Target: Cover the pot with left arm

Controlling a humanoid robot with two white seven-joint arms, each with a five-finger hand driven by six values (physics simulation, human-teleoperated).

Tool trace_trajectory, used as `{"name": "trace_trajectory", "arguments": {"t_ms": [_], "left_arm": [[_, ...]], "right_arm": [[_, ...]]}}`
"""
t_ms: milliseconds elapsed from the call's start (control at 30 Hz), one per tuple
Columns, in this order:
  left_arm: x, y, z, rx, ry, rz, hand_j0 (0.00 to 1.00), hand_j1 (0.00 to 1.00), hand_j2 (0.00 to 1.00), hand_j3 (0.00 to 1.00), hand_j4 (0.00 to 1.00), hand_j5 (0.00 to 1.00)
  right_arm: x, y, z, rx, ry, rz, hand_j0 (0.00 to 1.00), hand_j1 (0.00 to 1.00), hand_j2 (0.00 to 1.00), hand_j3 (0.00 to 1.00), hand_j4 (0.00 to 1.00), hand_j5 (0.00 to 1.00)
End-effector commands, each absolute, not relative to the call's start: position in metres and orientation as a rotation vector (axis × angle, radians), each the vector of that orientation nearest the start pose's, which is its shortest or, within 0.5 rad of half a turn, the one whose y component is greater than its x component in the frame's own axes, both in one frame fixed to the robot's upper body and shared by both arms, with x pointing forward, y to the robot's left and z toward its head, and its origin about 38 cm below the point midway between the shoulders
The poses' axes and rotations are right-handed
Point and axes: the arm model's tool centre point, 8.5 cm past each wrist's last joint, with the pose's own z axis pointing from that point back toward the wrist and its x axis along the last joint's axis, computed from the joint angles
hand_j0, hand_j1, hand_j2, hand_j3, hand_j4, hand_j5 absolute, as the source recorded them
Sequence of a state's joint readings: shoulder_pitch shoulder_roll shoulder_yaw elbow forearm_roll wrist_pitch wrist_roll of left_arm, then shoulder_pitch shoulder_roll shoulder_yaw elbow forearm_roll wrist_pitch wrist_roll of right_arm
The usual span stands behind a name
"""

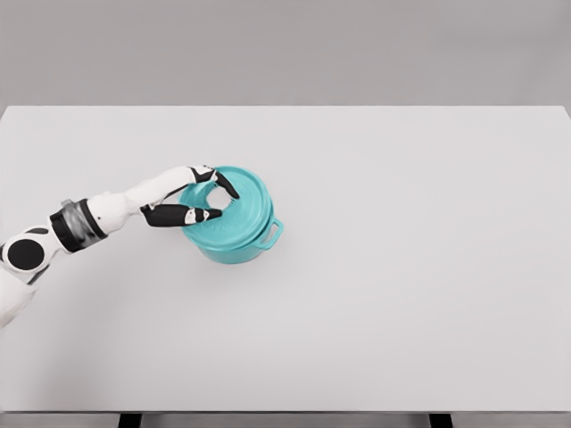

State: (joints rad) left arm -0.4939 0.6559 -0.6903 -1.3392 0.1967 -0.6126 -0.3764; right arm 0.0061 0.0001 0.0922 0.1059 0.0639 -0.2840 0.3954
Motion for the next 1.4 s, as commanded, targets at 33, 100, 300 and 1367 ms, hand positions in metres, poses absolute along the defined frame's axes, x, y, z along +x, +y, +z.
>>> {"name": "trace_trajectory", "arguments": {"t_ms": [33, 100, 300, 1367], "left_arm": [[0.417, 0.252, 0.149, -0.235, -1.792, -1.34, 0.57, 0.57, 0.57, 0.57, 0.57, 0.57], [0.417, 0.252, 0.148, -0.234, -1.791, -1.339, 0.57, 0.57, 0.57, 0.57, 0.57, 0.57], [0.417, 0.248, 0.147, -0.24, -1.795, -1.341, 0.57, 0.57, 0.57, 0.57, 0.57, 0.57], [0.43, 0.247, 0.147, -0.191, -1.67, -1.33, 0.58, 0.58, 0.58, 0.58, 0.58, 0.58]], "right_arm": [[-0.017, -0.237, -0.253, 0.328, -0.131, 0.193, 1.0, 1.0, 1.0, 1.0, 1.0, 1.0], [-0.017, -0.237, -0.253, 0.328, -0.13, 0.192, 1.0, 1.0, 1.0, 1.0, 1.0, 1.0], [-0.017, -0.237, -0.253, 0.328, -0.13, 0.192, 1.0, 1.0, 1.0, 1.0, 1.0, 1.0], [-0.017, -0.237, -0.253, 0.328, -0.13, 0.192, 1.0, 1.0, 1.0, 1.0, 1.0, 1.0]]}}
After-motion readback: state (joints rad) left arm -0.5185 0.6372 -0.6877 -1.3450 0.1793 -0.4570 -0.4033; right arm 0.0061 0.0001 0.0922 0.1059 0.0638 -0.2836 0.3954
